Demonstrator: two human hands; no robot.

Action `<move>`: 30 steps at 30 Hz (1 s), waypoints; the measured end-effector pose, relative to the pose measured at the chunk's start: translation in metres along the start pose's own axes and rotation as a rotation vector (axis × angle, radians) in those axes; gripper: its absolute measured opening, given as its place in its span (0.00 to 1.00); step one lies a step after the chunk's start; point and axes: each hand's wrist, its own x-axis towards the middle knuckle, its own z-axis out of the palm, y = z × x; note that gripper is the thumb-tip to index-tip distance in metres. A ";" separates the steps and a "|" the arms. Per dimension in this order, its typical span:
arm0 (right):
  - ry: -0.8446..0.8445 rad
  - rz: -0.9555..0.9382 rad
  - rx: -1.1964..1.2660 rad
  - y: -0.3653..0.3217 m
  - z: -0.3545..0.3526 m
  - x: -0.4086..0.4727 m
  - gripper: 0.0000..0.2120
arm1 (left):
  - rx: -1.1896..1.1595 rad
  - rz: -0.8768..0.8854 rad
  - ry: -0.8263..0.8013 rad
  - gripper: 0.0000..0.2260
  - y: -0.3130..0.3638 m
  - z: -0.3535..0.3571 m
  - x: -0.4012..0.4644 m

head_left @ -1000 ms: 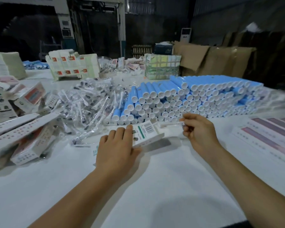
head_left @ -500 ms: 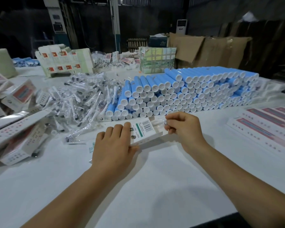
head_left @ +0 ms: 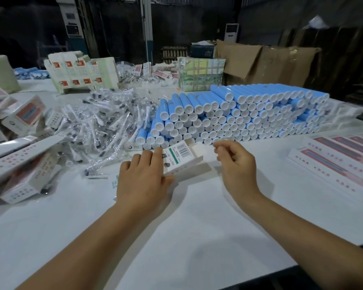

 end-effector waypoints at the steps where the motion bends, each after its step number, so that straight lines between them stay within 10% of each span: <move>1: -0.032 0.015 -0.005 0.001 0.002 -0.002 0.15 | 0.019 -0.009 -0.002 0.32 -0.001 0.001 0.001; 18: -0.277 0.081 -0.192 0.006 0.020 -0.005 0.29 | 0.127 0.070 0.009 0.30 0.015 0.004 -0.007; 23: -0.216 0.182 -0.133 0.008 0.022 -0.002 0.04 | 0.137 0.096 0.020 0.30 0.017 0.004 -0.009; 30: -0.259 0.288 0.075 0.005 0.025 -0.005 0.12 | 0.119 0.111 0.051 0.30 0.019 0.004 -0.012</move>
